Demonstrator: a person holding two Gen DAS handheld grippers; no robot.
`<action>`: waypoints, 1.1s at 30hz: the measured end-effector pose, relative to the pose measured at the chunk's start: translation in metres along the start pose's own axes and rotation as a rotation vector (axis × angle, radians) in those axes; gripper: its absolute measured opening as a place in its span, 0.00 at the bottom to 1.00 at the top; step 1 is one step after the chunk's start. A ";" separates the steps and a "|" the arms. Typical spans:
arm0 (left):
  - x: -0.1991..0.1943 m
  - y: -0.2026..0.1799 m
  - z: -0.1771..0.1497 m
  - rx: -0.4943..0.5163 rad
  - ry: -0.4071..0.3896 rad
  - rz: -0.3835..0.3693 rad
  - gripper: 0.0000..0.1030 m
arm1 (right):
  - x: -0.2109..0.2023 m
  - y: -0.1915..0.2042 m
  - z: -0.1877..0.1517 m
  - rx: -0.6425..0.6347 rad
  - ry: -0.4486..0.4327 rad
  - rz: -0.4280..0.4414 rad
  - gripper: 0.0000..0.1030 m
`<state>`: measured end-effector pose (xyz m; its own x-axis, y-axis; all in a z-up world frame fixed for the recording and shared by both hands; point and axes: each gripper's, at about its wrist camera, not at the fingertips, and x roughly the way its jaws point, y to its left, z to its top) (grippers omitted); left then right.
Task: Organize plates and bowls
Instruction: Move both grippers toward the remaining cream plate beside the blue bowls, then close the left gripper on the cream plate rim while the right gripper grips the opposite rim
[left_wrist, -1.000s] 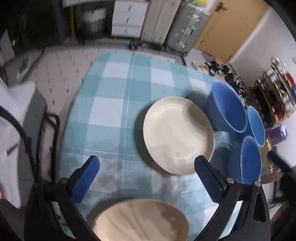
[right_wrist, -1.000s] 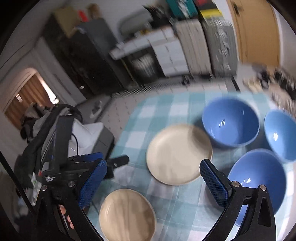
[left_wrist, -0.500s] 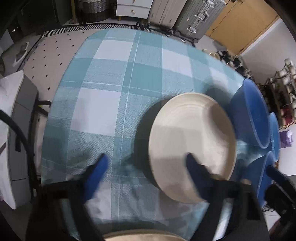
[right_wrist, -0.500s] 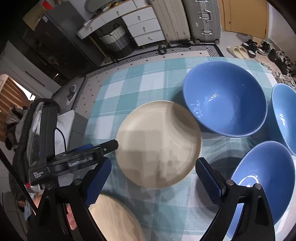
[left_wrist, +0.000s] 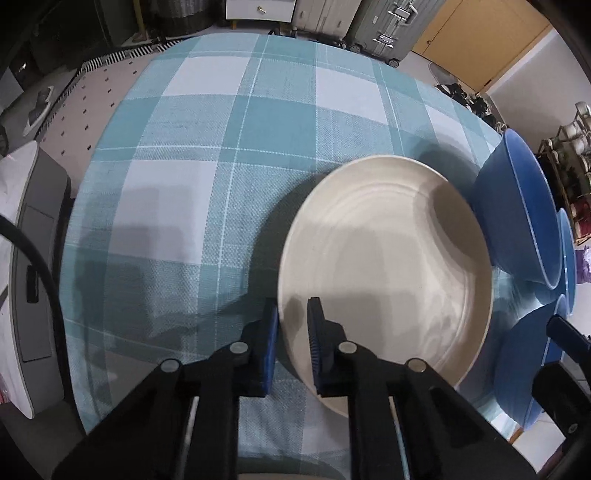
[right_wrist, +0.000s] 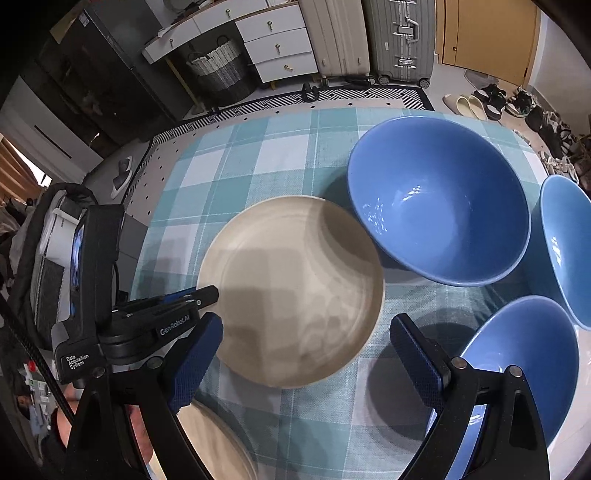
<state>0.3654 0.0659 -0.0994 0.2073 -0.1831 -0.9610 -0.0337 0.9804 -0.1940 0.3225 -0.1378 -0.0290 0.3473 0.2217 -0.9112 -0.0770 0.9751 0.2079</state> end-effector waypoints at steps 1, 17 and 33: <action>0.001 0.000 0.001 -0.001 -0.004 -0.004 0.11 | 0.000 -0.001 0.000 -0.001 0.000 -0.001 0.91; -0.002 0.020 -0.006 -0.018 -0.041 0.040 0.05 | 0.005 0.001 -0.003 -0.023 -0.019 -0.023 0.91; -0.014 0.088 -0.011 -0.086 -0.041 0.070 0.05 | 0.019 0.028 -0.002 0.022 0.041 0.096 0.91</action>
<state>0.3490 0.1543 -0.1053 0.2411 -0.1099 -0.9643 -0.1327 0.9805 -0.1449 0.3248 -0.1069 -0.0411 0.3005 0.3143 -0.9005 -0.0876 0.9493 0.3021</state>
